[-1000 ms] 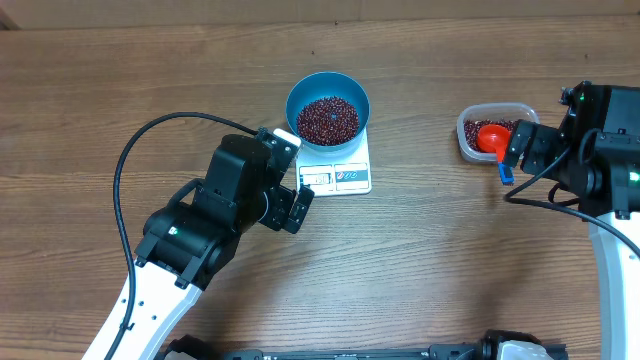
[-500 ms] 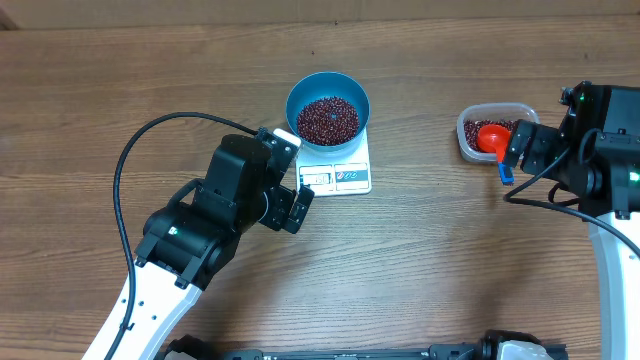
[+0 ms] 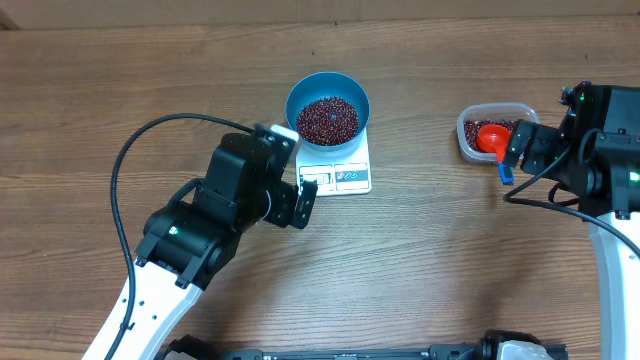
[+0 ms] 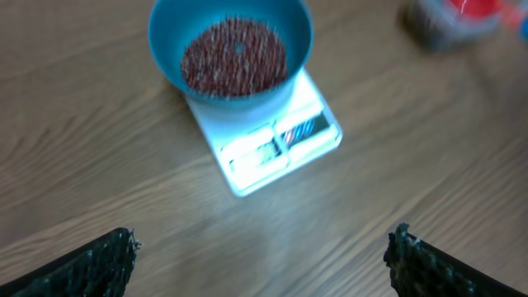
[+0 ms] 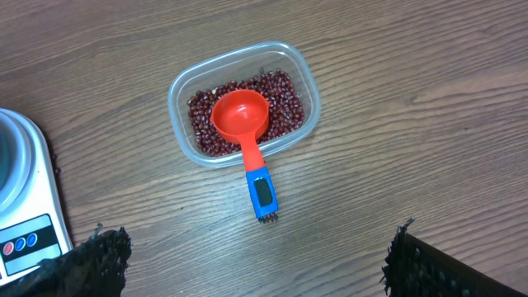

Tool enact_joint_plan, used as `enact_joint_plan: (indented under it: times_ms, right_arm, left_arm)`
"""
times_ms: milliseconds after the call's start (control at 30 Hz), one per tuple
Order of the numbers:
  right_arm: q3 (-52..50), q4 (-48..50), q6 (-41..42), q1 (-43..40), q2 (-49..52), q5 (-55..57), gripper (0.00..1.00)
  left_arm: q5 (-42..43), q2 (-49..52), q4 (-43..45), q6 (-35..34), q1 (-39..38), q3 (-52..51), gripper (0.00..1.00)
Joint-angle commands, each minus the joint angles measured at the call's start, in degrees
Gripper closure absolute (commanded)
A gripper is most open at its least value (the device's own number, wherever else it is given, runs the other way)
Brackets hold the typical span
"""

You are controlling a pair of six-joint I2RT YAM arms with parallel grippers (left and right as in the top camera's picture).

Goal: Scoop item into bowl and weigh 150g on scale
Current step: 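Move the left gripper toward the scale to view the display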

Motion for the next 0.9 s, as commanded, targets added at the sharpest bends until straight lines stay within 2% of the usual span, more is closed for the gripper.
enact_joint_plan:
  times_ms: [0,67,233,300,467,867]
  right_arm:
    - [0.0,0.2,-0.2,0.2,0.1,0.8,0.0]
    - [0.0,0.1,-0.2,0.2,0.1,0.8,0.0]
    - [0.0,0.2,-0.2,0.2,0.1,0.8,0.0]
    - [0.0,0.1,-0.2,0.2,0.1,0.8,0.0]
    - [0.0,0.1,-0.2,0.2,0.1,0.8,0.0]
    - [0.0,0.2,-0.2,0.2,0.1,0.8,0.0]
  left_arm:
    - [-1.0,3.6,1.1,-16.4,-2.1,0.7,0.0]
    - [-3.9,8.2,1.9,-21.8,-5.3,0.7,0.01]
    - [-4.2,20.7,7.0,-34.8,-12.1,0.7,0.0]
    - [-4.2,22.8,7.6,-38.3,-12.9,0.7,0.0]
    - [-10.3,25.0,4.5,-38.1,-13.6,0.7,0.0]
    - [-10.7,25.0,4.5,-37.0,-13.6,0.7,0.01]
